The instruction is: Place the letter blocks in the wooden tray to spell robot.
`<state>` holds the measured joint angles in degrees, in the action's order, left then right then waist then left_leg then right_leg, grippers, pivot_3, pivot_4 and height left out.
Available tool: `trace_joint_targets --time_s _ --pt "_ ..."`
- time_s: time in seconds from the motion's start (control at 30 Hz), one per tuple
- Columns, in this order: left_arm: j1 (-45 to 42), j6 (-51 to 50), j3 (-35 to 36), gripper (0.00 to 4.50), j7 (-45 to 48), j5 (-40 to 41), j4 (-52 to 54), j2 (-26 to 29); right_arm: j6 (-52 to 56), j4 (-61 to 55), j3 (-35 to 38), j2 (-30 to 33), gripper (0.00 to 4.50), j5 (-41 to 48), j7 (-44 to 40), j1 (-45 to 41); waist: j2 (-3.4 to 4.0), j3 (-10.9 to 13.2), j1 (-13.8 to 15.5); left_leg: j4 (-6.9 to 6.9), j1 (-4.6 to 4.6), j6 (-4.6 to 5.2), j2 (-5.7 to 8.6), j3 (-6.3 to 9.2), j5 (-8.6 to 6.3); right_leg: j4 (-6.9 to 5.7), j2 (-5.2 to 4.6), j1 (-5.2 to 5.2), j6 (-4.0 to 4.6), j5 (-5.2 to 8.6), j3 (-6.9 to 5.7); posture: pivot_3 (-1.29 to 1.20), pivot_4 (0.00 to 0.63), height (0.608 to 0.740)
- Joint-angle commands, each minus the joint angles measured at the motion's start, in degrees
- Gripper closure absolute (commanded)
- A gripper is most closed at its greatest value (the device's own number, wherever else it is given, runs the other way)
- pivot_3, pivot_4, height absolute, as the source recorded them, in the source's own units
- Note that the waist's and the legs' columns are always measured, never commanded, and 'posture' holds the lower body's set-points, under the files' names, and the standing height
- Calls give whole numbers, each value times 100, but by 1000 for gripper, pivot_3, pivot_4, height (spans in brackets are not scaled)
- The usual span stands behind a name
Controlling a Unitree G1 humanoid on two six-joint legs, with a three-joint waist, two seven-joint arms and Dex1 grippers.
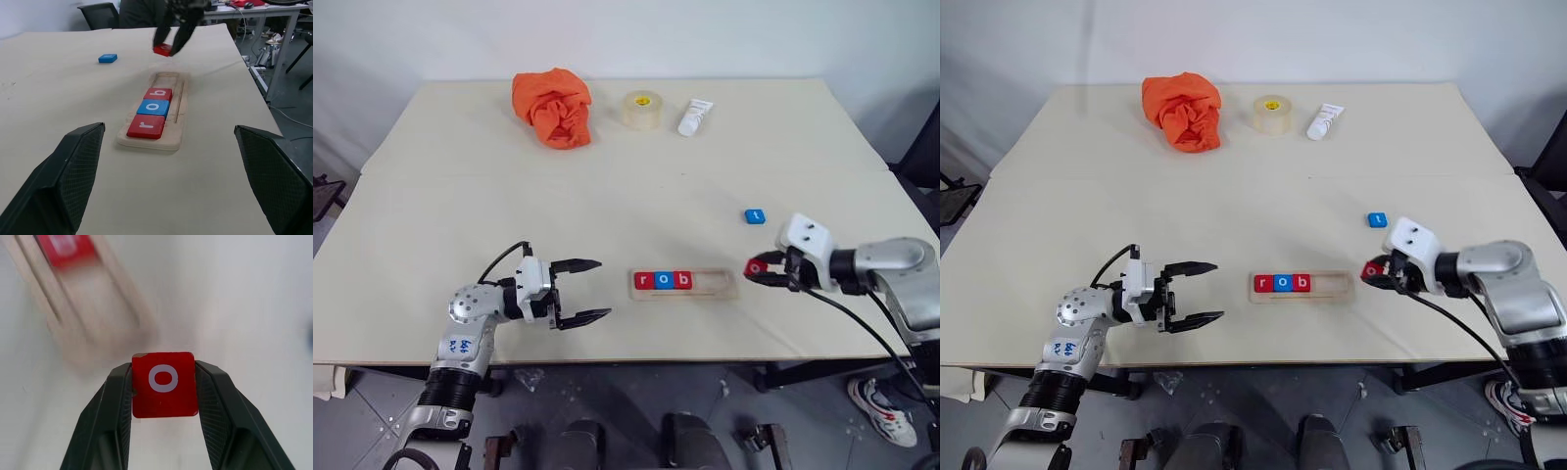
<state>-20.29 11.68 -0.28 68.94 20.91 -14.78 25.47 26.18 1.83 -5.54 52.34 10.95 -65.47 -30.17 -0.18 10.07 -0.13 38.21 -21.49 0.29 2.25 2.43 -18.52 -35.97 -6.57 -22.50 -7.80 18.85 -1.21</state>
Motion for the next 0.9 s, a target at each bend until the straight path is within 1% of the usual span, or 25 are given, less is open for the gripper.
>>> trace_joint_targets --time_s 0.03,0.13,0.23,0.37,0.6,0.9 --pt "-74 93 28 0 0 38 25 -19 201 -396 -297 -193 3047 82 -210 -303 0 0 8 1 0 0 0 2 0 0 0 0 0 0 -1 0 150 740" --pt "-65 103 12 0 -16 28 31 -35 307 -377 -588 -414 3047 43 -365 -542 0 0 24 1 -2 0 4 5 0 1 -1 1 0 0 -3 0 150 740" --pt "-21 121 22 0 -50 26 76 -42 141 -122 -922 -608 3047 -146 -520 -774 0 0 12 1 -6 1 9 6 -1 1 -2 -2 0 0 -4 0 150 740" --pt "117 112 54 0 -120 34 212 -7 -101 257 -1150 -754 3047 -341 -613 -1034 0 0 6 -1 -6 1 8 9 -1 1 -1 -4 0 0 -7 0 150 740" --pt "434 41 104 0 -297 63 543 55 -361 540 -1209 -723 3047 -422 -928 -1151 0 0 7 -4 -6 0 6 9 -1 1 -2 -5 0 0 -7 0 150 740" --pt "436 17 98 0 -361 71 566 57 -553 837 -1199 -769 3047 -590 -1179 -1191 0 0 6 -3 -6 0 7 8 -1 1 -2 -5 0 0 -7 0 150 740"
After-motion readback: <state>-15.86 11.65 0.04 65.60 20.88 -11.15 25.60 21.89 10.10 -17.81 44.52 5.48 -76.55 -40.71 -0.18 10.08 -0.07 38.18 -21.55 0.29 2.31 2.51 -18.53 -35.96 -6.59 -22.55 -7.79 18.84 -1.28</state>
